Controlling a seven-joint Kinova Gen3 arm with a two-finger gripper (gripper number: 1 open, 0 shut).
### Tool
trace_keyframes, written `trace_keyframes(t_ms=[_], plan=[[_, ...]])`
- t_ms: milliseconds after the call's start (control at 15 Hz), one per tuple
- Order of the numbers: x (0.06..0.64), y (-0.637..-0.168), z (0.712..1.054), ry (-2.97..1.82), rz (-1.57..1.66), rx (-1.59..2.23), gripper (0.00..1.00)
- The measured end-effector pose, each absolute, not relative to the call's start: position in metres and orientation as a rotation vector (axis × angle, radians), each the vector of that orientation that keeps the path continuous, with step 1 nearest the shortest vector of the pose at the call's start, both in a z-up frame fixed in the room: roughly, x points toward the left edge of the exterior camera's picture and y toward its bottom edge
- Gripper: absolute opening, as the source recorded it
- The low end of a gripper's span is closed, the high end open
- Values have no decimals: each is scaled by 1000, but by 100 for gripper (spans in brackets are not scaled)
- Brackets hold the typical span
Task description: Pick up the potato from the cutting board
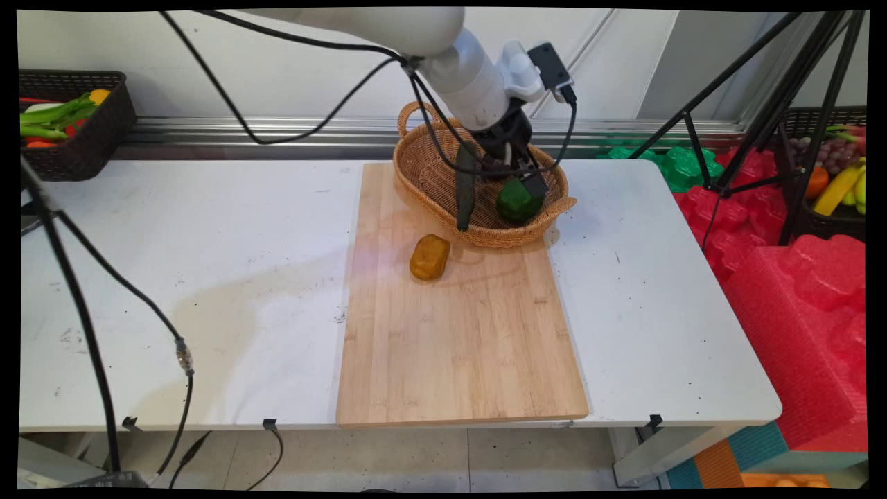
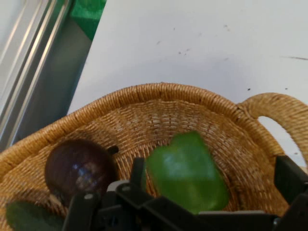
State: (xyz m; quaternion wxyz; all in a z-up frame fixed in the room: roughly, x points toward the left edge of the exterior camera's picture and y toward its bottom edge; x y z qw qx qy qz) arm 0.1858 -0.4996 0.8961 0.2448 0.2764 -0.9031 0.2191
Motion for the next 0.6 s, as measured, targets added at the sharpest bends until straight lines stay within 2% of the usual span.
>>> trace_keyframes(t_ms=[600], plan=[[243,-429,939,-2450,589,749,100]])
